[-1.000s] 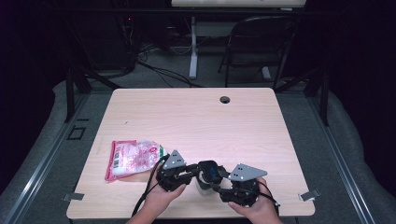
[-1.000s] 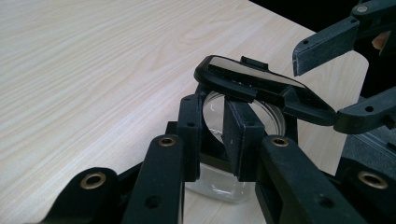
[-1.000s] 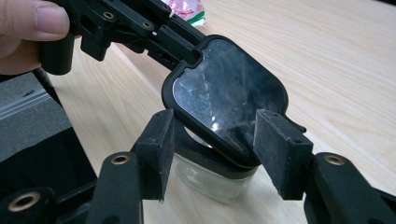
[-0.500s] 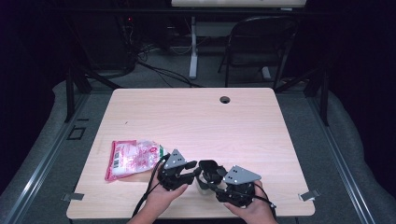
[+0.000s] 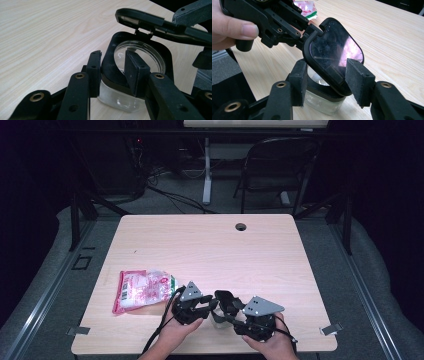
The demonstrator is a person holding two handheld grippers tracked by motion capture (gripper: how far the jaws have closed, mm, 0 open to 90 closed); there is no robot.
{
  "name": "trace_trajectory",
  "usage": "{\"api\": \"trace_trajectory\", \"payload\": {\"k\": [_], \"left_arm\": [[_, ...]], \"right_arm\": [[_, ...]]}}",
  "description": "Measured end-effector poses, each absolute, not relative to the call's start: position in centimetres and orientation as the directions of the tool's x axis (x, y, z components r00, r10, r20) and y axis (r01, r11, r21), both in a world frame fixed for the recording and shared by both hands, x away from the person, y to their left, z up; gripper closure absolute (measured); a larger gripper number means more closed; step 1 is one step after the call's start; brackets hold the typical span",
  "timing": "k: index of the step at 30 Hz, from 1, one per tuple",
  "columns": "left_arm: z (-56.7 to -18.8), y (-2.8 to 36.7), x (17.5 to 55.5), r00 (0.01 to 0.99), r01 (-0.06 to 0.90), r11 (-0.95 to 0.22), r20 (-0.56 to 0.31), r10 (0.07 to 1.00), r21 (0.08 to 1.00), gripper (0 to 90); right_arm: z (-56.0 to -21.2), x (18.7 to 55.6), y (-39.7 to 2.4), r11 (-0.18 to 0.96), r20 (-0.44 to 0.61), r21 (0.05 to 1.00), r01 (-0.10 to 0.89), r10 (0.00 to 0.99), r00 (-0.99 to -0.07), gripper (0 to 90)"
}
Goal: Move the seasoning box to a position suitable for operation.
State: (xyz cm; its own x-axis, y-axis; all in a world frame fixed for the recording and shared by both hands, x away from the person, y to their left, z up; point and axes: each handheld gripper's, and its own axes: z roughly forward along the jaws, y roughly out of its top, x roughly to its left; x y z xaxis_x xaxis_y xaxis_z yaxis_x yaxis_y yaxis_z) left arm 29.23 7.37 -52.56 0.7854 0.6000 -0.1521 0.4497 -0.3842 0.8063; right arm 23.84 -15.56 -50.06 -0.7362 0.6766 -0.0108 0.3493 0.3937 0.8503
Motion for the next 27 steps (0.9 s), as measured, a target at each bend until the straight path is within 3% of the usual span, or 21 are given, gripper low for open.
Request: {"api": "trace_trajectory", "payload": {"k": [27], "left_arm": [[-52.7, 7.5, 29.2, 0.791, 0.439, -0.379, -0.151, 0.593, 0.814, 66.7]], "right_arm": [[-48.8, 24.3, -19.9, 0.265, 0.125, 0.854, 0.449, 0.732, -0.67, 81.9]]}}
